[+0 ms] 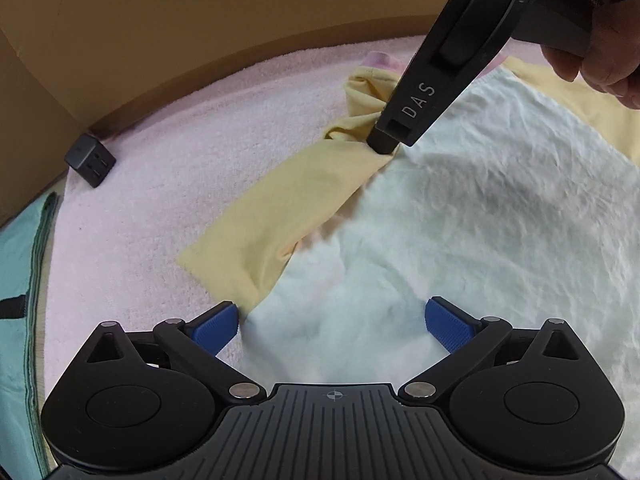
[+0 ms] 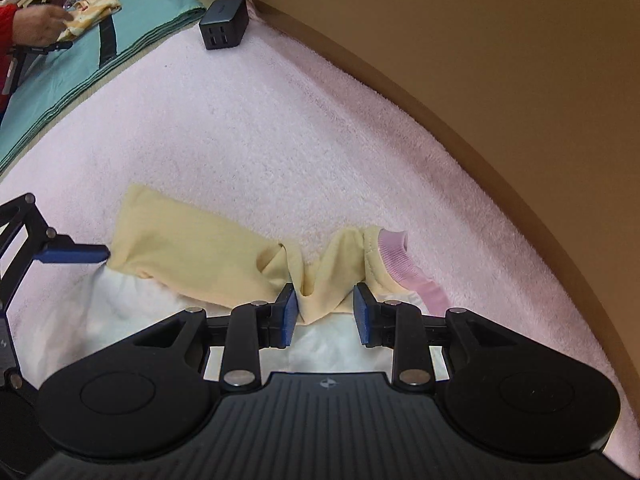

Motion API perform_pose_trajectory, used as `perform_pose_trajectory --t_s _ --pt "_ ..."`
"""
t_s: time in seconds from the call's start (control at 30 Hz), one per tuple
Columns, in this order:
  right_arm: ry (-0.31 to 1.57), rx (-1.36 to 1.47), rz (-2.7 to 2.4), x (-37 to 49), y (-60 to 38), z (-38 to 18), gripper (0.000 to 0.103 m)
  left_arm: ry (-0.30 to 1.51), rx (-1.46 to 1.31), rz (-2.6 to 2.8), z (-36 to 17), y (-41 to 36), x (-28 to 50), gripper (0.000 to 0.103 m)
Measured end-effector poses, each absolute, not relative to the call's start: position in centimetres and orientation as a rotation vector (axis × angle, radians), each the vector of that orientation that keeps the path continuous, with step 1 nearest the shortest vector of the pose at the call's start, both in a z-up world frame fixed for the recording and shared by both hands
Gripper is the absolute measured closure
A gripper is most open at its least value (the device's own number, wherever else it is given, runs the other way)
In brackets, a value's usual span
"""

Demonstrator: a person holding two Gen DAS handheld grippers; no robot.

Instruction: Fold clothes

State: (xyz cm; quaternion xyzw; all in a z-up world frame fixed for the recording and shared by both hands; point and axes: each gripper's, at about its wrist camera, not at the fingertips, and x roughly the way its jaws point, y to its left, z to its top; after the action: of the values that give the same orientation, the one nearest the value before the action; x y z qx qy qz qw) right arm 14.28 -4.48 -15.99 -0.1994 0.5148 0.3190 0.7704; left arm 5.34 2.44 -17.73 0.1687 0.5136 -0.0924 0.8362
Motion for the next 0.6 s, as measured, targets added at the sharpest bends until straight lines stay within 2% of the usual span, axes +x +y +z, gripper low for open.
perform_pose_trajectory --t_s 0.4,0.6 --pt "1.050 -0.437 0.773 17.0 -1.3 -12.3 0.070 1.089 0.357 -0.183 -17.8 2.5 5.5 0.000" --pt "1.170 -0.539 0.854 18.8 2.1 -14.6 0.072 1.094 0.353 -0.178 -18.0 2.7 5.5 0.001"
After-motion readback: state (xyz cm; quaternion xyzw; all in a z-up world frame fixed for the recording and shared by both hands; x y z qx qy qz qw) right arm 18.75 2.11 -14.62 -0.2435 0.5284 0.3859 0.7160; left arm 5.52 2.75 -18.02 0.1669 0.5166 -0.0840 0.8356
